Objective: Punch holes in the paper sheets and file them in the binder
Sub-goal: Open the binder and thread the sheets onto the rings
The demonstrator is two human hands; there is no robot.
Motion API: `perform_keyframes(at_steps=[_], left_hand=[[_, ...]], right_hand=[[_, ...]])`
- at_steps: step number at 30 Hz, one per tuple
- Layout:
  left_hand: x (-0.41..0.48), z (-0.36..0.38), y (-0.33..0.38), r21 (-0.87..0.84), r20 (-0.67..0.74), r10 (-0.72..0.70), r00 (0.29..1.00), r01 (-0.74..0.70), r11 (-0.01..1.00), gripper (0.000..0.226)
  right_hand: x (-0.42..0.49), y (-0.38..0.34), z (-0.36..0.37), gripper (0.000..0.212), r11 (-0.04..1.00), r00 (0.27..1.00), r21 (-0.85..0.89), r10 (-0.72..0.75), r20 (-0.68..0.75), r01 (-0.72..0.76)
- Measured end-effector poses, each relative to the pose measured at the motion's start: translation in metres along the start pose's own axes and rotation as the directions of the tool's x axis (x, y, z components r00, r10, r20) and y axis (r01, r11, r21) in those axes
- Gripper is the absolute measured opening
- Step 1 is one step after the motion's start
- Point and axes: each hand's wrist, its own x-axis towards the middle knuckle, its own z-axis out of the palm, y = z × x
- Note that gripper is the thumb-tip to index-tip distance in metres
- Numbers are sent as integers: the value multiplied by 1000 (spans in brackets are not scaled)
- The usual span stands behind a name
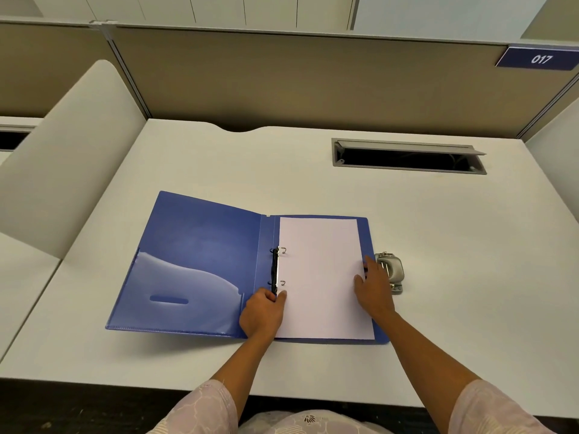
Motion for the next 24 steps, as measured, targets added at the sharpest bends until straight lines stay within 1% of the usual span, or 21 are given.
perform_keyframes(at_steps=[5, 9, 12, 14, 16, 18, 20, 24], left_hand=[[1, 0, 0, -15, 25, -4, 1000, 4, 1000, 34], [1, -4, -2, -32, 105, 4, 994, -1, 999, 36], [6, -13, -9, -64, 148, 3, 989, 6, 998, 38], [12, -24, -13, -106, 129, 27, 991, -13, 994, 38], [21, -36, -10, -154, 93, 69, 993, -54, 987, 37], [32, -46, -3, -187, 51, 133, 990, -122, 975, 34], [44, -52, 7, -220, 13, 190, 982, -182, 958, 29], [66, -51, 25, -254, 4, 285, 959, -275, 927, 16]], right_hand=[[0, 1, 0, 58, 1000, 1000, -3, -18, 25, 18], [-2, 1, -1, 60, 999, 999, -19, -37, 20, 38], [-4, -3, -1, 57, 989, 991, -84, -128, -35, 124], [-4, -8, 0, 53, 972, 976, -117, -211, -58, 203], [-2, -19, 4, 48, 957, 960, -108, -276, -52, 269], [2, -35, 12, 42, 940, 942, -63, -337, -13, 335], [6, -54, 22, 35, 920, 919, -20, -389, 59, 391], [14, -86, 46, 30, 908, 889, 28, -415, 194, 418]])
